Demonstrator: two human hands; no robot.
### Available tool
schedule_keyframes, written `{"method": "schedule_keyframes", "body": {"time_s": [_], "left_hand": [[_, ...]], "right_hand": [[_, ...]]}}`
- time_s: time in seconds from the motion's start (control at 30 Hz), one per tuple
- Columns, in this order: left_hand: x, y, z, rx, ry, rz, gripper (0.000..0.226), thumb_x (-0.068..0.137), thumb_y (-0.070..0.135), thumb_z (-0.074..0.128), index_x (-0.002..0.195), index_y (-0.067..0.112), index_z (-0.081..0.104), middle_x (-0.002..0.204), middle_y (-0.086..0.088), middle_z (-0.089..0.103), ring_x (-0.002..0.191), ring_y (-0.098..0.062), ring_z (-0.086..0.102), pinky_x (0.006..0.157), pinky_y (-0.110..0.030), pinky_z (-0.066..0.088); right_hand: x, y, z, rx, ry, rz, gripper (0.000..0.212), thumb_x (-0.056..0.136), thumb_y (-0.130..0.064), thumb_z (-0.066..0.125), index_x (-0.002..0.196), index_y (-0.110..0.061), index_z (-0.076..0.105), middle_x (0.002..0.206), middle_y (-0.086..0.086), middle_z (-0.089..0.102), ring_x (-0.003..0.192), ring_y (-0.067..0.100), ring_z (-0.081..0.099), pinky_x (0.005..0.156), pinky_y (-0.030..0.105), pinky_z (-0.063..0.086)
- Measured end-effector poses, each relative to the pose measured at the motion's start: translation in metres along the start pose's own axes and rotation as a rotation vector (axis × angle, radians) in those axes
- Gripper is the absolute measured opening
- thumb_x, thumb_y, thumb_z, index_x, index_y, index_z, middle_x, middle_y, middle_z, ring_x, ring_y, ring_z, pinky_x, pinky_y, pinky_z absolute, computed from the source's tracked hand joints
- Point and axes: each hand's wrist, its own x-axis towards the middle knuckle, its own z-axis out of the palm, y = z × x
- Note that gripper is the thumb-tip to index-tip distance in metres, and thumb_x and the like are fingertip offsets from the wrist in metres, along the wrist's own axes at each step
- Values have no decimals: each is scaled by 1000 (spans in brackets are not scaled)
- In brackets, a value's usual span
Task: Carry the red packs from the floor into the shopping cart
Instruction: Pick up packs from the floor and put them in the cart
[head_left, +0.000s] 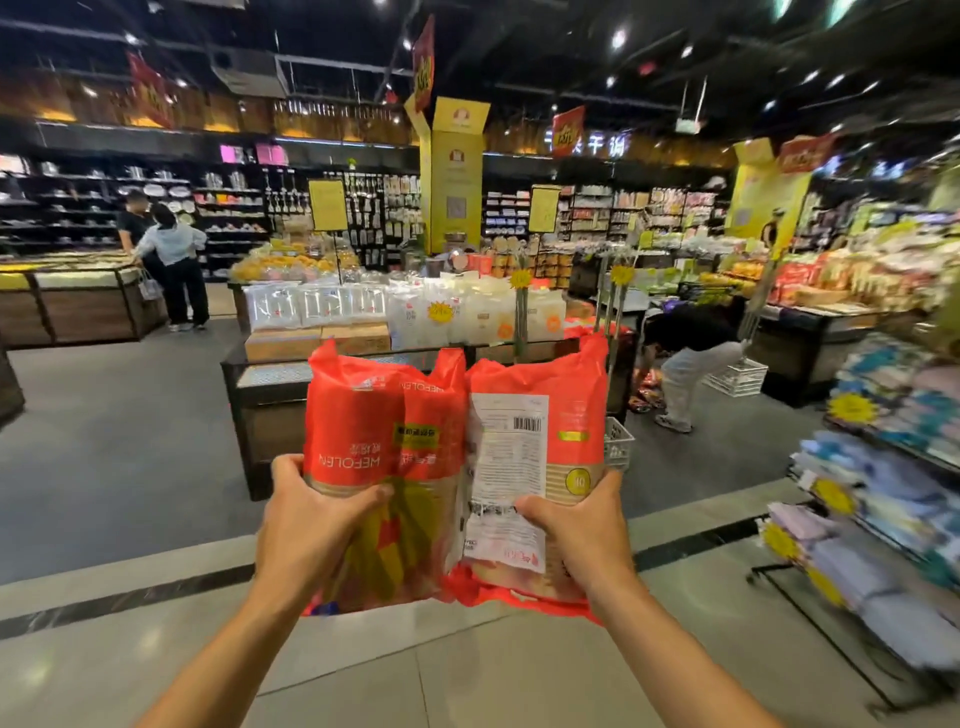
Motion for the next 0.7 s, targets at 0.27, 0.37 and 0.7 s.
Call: {"method": "schedule_keyframes", "body": {"time_s": [0.27,0.37,0.7], "left_hand": [[-64,40,75,-91,-301,43,95,42,54,92,118,22,45,103,5,66,87,-17,68,79,-42,56],[-98,58,111,-98,-417,85,85,56,37,100,120,19,47,98,6,65,82,-11,63,67,-34,50],[-205,111,226,-207,-772,140,85,33,60,92,104,46,47,105,4,71,94,-25,72,84,-56,59]], "right_hand": [[-64,30,-119,3,299,60,65,65,-22,95,103,-33,42,104,-7,70,93,15,71,89,48,58],[-92,44,-167,-3,430,91,67,65,-22,95,109,-31,44,105,-8,69,95,14,70,91,47,56],[-192,58,-308,-23,799,148,66,69,-14,93,113,-22,45,102,-7,69,88,6,69,73,27,54]]}}
